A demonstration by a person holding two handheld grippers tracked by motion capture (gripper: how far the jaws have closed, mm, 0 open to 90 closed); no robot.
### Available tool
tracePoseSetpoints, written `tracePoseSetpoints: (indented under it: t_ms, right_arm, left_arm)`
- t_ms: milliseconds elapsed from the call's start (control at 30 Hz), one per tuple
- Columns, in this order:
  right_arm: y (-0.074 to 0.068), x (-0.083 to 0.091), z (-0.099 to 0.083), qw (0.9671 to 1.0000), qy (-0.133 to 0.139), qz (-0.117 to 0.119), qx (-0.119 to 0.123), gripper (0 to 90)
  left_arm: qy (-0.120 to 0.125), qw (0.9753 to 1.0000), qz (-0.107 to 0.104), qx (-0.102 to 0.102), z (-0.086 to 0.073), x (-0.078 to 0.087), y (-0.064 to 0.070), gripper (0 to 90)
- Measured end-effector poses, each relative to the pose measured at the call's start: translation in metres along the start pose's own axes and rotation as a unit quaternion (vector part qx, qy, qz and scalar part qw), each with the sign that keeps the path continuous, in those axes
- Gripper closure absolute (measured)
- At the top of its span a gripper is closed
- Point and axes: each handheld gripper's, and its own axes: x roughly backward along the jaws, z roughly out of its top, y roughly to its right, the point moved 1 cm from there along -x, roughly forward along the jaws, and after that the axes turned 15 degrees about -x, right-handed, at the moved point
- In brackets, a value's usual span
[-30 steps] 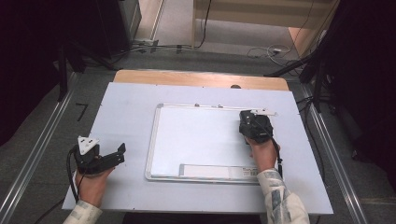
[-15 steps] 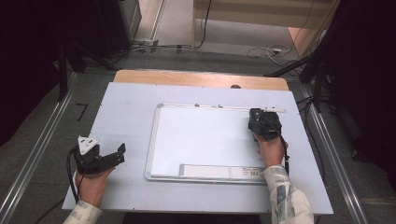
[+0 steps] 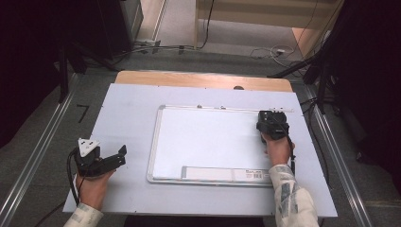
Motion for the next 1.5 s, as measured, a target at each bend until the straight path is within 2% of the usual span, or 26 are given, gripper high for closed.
tracePoseSetpoints:
  t_ms: [67, 167, 233, 400, 500, 567, 600, 667, 767, 967, 1167, 1500]
  right_arm:
    - [0.002, -0.003, 0.001, 0.9999, -0.003, 0.007, -0.010, 38.5]
    - [0.002, -0.005, 0.004, 0.9999, -0.007, 0.009, -0.004, 38.4]
    - [0.003, -0.006, 0.006, 0.9998, -0.012, 0.015, -0.008, 38.4]
    - [0.006, -0.004, 0.004, 0.9997, -0.004, 0.024, -0.011, 35.8]
    - [0.009, 0.004, 0.003, 0.9987, 0.002, 0.048, -0.017, 27.5]
    - [0.011, 0.010, 0.002, 0.9985, 0.011, 0.052, -0.016, 25.1]
    - [0.013, 0.013, 0.001, 0.9979, 0.012, 0.061, -0.018, 23.7]
    - [0.016, 0.019, 0.000, 0.9975, 0.018, 0.067, -0.010, 22.2]
    - [0.021, 0.028, -0.004, 0.9958, 0.022, 0.088, -0.006, 20.8]
    - [0.032, 0.055, -0.014, 0.9909, 0.036, 0.130, -0.002, 19.7]
    - [0.047, 0.070, -0.027, 0.9891, 0.045, 0.140, 0.007, 18.7]
    - [0.068, 0.081, -0.036, 0.9887, 0.043, 0.144, 0.002, 17.1]
  left_arm:
    - [0.000, 1.0000, 0.000, 0.000, 0.000, 0.000, 0.000, 2.5]
    - [-0.001, 1.0000, 0.001, 0.000, 0.000, 0.000, 0.000, 2.5]
    - [0.000, 1.0000, 0.001, 0.000, 0.000, 0.000, 0.000, 2.5]
    - [-0.002, 1.0000, 0.002, 0.000, 0.000, 0.000, 0.000, 2.5]
    - [-0.002, 1.0000, 0.002, 0.000, -0.001, 0.001, 0.000, 2.5]
    - [-0.001, 1.0000, 0.002, 0.000, 0.000, 0.000, 0.000, 2.5]
    - [-0.001, 1.0000, 0.002, 0.000, 0.000, 0.000, 0.000, 2.5]
    - [0.000, 1.0000, 0.002, -0.001, 0.000, 0.001, 0.001, 2.5]
    - [0.000, 1.0000, 0.004, -0.002, 0.000, 0.001, 0.001, 2.5]
    - [0.000, 0.9999, 0.011, 0.002, 0.000, 0.000, -0.004, 2.5]
    - [-0.001, 0.9999, 0.014, 0.004, 0.000, -0.001, -0.006, 2.5]
    - [-0.002, 0.9998, 0.017, 0.006, 0.000, -0.002, -0.008, 2.5]
